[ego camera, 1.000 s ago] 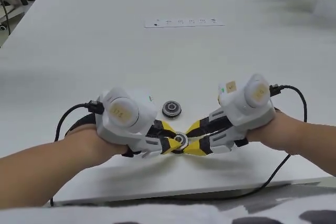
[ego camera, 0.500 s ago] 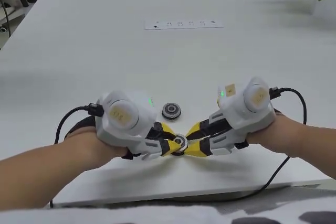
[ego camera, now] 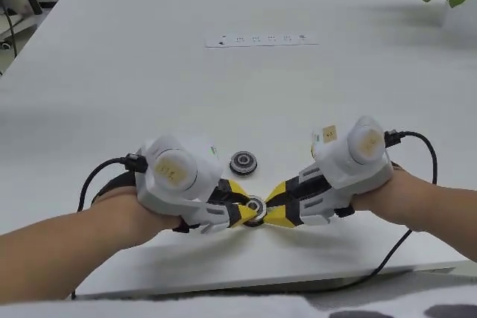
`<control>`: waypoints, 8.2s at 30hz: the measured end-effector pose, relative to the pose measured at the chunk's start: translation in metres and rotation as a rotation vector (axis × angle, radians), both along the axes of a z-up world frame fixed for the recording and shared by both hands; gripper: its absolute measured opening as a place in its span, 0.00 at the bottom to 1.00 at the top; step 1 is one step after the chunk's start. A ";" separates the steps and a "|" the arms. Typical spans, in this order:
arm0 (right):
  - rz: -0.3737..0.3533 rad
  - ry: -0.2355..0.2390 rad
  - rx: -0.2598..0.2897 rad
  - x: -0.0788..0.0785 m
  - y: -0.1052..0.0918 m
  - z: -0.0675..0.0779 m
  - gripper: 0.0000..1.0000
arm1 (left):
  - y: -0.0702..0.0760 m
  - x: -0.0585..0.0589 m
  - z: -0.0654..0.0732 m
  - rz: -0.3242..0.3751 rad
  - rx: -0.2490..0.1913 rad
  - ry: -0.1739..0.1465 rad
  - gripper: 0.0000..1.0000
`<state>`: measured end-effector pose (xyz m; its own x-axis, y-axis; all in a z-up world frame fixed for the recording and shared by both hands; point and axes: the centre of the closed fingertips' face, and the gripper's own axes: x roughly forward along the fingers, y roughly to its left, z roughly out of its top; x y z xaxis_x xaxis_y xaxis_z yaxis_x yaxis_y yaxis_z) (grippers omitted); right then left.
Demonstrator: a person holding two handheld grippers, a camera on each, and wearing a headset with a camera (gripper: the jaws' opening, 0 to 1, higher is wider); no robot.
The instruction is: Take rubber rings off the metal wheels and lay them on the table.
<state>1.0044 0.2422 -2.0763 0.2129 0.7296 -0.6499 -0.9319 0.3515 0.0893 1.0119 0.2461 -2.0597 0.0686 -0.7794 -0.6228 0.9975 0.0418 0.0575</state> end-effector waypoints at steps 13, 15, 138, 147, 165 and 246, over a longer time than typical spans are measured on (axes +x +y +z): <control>-0.012 -0.002 -0.009 0.002 -0.003 -0.002 0.03 | 0.000 0.000 0.000 0.006 -0.001 0.002 0.07; -0.015 -0.001 -0.008 0.001 -0.002 -0.002 0.02 | 0.000 0.000 0.000 0.006 -0.001 0.001 0.07; -0.332 0.358 0.197 0.004 -0.006 0.012 0.00 | -0.001 -0.001 -0.001 0.010 0.018 -0.010 0.07; -0.326 0.354 0.212 0.001 -0.001 0.016 0.00 | 0.000 0.000 -0.001 0.011 0.019 -0.011 0.07; -0.303 0.338 0.229 0.000 0.008 0.020 0.00 | 0.000 0.000 -0.001 0.009 0.025 -0.017 0.06; -0.259 0.233 0.295 0.010 0.010 0.054 0.00 | 0.044 -0.008 0.050 0.101 -0.127 0.079 0.41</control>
